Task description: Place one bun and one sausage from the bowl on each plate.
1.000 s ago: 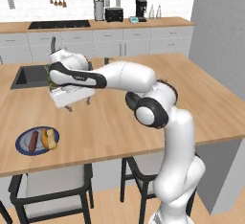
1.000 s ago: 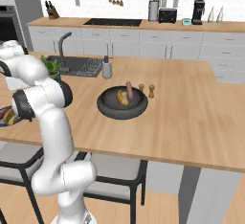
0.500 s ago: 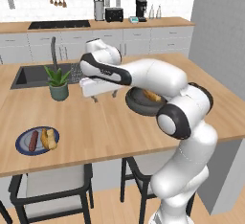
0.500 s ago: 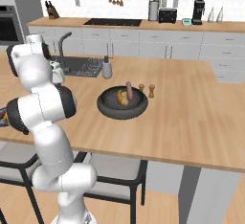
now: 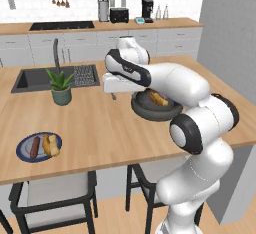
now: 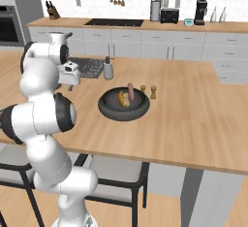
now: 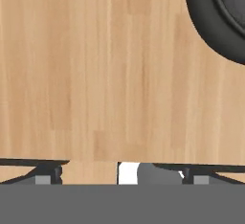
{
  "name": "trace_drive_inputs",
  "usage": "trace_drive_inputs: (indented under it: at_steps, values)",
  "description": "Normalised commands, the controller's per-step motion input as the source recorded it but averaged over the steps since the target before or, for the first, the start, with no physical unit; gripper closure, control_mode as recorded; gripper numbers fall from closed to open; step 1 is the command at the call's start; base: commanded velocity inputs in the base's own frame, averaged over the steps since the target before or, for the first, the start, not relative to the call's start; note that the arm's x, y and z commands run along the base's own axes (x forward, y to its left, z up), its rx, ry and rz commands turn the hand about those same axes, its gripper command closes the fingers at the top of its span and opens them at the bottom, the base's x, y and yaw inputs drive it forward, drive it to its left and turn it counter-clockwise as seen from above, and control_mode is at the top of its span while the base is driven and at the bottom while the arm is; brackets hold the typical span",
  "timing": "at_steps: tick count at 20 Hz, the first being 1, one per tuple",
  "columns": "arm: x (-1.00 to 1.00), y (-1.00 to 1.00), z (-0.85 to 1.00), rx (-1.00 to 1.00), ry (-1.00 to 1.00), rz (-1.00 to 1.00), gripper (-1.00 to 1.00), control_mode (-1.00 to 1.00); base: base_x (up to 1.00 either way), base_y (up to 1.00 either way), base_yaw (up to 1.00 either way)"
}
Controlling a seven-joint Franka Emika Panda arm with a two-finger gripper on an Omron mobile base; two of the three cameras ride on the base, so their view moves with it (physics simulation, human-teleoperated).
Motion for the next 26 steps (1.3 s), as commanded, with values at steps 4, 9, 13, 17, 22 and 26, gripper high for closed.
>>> trace_drive_inputs:
  at_steps: [4, 9, 13, 17, 22, 26]
  values:
    - [0.3, -0.23, 0.0, 0.07, 0.02, 0.0, -1.0, -1.0, 0.0, 0.0, 0.0]
    - [0.46, -0.37, 0.0, 0.07, 0.0, 0.0, -1.0, -1.0, 0.0, 0.0, 0.0]
    - [0.36, -0.84, -0.01, 0.04, 0.0, 0.0, -1.0, -1.0, 0.0, 0.0, 0.0]
    - [0.22, -0.69, -0.11, -0.03, -0.01, 0.0, -1.0, -1.0, 0.0, 0.0, 0.0]
    - [0.24, -0.77, -0.2, -0.06, -0.04, -0.02, -1.0, -1.0, 0.0, 0.0, 0.0]
    - [-0.01, -0.54, -0.12, 0.0, -0.24, 0.1, -1.0, -1.0, 0.0, 0.0, 0.0]
